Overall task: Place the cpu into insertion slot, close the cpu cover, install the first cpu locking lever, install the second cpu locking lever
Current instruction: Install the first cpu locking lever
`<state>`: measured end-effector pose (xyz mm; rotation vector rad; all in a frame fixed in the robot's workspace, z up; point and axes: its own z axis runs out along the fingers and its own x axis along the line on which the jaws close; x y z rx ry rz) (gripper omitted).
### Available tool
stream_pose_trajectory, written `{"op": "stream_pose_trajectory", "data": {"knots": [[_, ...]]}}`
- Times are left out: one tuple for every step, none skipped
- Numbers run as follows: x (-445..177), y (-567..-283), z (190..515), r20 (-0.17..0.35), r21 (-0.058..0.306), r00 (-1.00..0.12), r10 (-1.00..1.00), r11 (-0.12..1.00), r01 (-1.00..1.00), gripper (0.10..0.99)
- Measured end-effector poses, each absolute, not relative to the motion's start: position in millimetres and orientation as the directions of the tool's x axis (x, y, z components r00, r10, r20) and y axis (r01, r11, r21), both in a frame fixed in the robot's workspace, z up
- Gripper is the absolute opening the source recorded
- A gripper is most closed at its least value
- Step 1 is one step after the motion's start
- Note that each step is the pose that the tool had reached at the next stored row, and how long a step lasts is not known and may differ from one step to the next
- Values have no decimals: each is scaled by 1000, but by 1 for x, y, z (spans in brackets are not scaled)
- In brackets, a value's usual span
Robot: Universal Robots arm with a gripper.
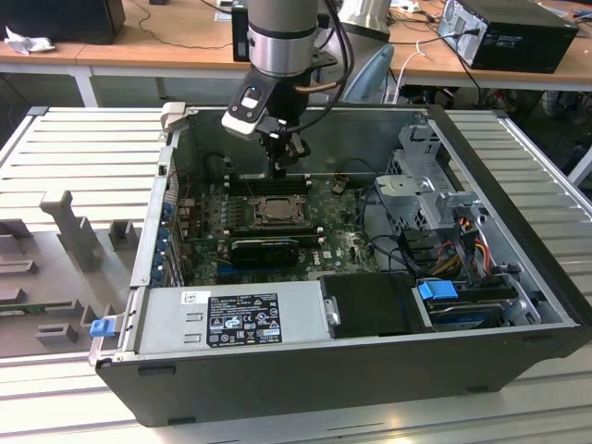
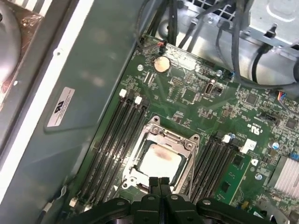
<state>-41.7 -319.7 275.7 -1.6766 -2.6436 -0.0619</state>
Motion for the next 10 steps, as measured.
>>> {"op": "stream_pose_trajectory", "data": {"knots": [[-42, -320, 276, 30, 28, -433, 901, 432, 901, 106], [-42, -320, 276, 30, 28, -454, 891, 453, 891, 106], [-42, -320, 276, 30, 28, -466, 884, 465, 885, 106], [-42, -320, 276, 30, 28, -477, 879, 476, 879, 106], [-42, -320, 276, 30, 28, -483, 875, 482, 876, 106], [-42, -320, 276, 30, 28, -488, 872, 488, 873, 106], [-42, -320, 276, 30, 28, -494, 869, 494, 869, 106], [-42, -320, 276, 30, 28, -503, 864, 502, 864, 106], [-42, -320, 276, 30, 28, -514, 857, 513, 858, 106], [-42, -320, 276, 30, 28, -531, 847, 531, 847, 106]]}}
